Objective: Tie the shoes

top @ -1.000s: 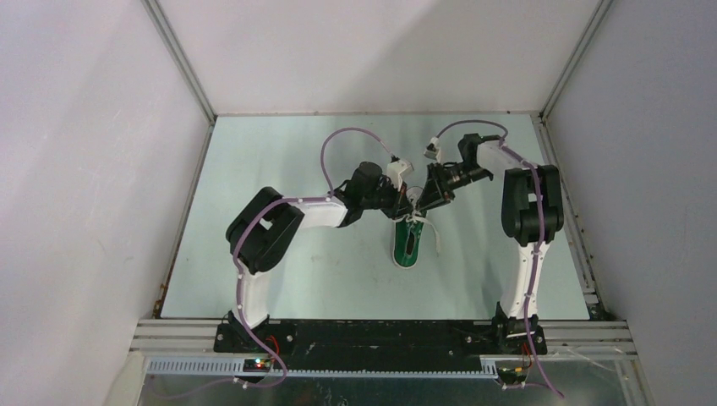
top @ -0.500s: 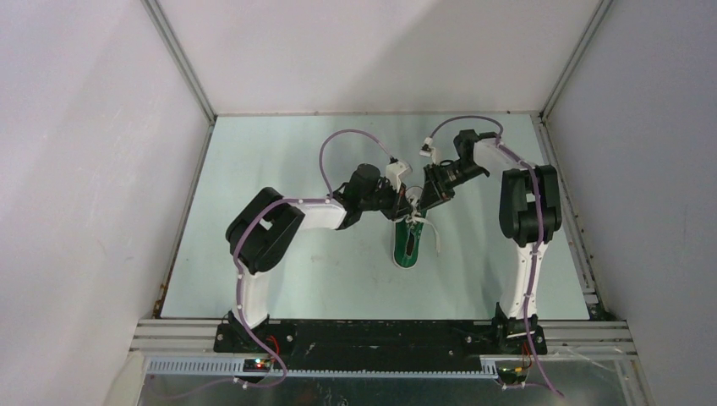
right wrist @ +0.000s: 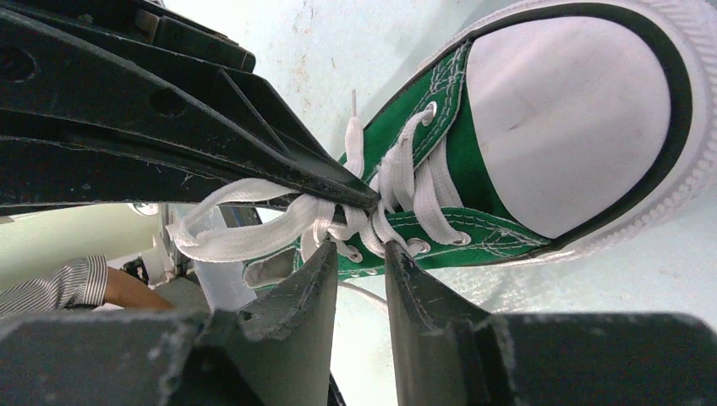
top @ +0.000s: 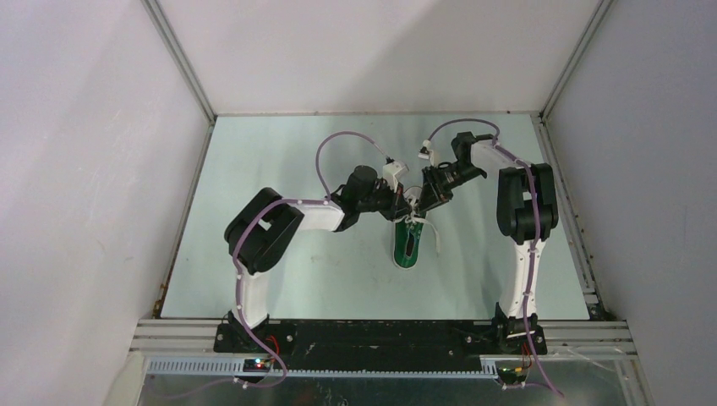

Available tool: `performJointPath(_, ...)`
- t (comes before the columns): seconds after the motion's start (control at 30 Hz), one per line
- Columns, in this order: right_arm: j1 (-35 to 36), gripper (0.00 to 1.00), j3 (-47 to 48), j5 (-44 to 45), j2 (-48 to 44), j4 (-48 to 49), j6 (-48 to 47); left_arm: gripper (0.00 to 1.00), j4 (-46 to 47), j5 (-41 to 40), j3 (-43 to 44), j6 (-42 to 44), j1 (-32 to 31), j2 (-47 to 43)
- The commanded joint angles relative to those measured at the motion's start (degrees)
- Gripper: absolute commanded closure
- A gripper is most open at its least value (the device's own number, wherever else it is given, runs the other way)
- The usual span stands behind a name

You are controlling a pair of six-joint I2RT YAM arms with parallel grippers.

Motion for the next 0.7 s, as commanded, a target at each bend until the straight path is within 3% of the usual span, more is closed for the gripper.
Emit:
performJointPath(0.0,0.29,0.69,1.53,-0.16,0.72,1.29,0.97,1.00,4.81,1.48,-0.54,-2.57,0.46,-3.08)
performJointPath(0.4,0.52,0.65,1.72,-4.00,2.05,1.39,2.03,1.00,6.19,3.29,-1.15,-4.50,0.50,-3.17)
performJointPath(0.67,0.47,0.68,2.30,-6.70,2.49,0.32,1.29,1.00,5.47,4.00,-0.79,-4.13,0.41,-2.54)
